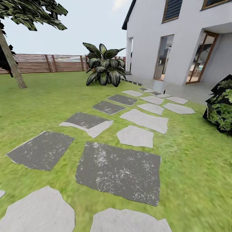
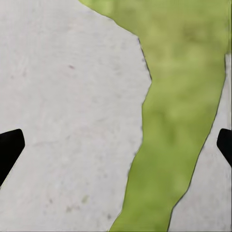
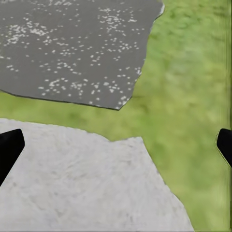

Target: In the garden, pick up the pesticide atomizer on the floor and spray pesticide onto both trees until each tree trunk is fully covered.

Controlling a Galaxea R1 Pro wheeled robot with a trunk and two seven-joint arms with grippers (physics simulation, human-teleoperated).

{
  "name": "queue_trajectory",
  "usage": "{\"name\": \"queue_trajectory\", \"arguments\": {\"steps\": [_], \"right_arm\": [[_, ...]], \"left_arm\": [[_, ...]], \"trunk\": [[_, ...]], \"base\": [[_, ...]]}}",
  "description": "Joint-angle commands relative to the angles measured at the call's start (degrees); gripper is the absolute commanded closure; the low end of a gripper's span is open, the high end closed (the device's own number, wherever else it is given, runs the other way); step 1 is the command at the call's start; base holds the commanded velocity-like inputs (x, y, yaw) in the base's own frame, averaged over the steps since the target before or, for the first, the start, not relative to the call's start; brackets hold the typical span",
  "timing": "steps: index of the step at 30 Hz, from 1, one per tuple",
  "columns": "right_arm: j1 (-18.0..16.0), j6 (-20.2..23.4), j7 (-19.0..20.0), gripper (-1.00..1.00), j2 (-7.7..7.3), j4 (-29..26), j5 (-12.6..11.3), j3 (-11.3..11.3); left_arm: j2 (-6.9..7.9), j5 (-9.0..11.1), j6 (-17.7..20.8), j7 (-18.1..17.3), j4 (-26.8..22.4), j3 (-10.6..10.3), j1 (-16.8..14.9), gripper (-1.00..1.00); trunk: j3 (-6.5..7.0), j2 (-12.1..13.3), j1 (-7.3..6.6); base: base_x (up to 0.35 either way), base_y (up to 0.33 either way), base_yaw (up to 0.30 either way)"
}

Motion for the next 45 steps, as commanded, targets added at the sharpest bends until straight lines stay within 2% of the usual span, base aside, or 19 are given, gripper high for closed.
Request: {"name": "queue_trajectory", "arguments": {"steps": [1, 32, 45], "right_arm": [[-0.04, -0.18, 0.02, -1.0, 0.0, 0.05, -0.2, 0.03], [-0.04, -0.18, 0.02, -1.0, 0.02, 0.05, -0.2, 0.02], [-0.04, -0.18, 0.02, -1.0, 0.01, 0.05, -0.2, 0.02]], "left_arm": [[0.01, 0.32, -0.17, -0.02, 0.03, 0.02, -0.01, -1.0], [0.01, 0.35, -0.17, -0.02, -0.01, 0.02, -0.01, -1.0], [0.03, 0.35, -0.17, -0.02, -0.02, 0.02, -0.01, -1.0]], "trunk": [[-0.05, -0.02, 0.02], [-0.05, -0.02, 0.02], [-0.05, -0.02, 0.02]], "base": [[0.339, 0.0, -0.199], [0.339, 0.0, -0.012], [0.339, 0.0, -0.179]]}}
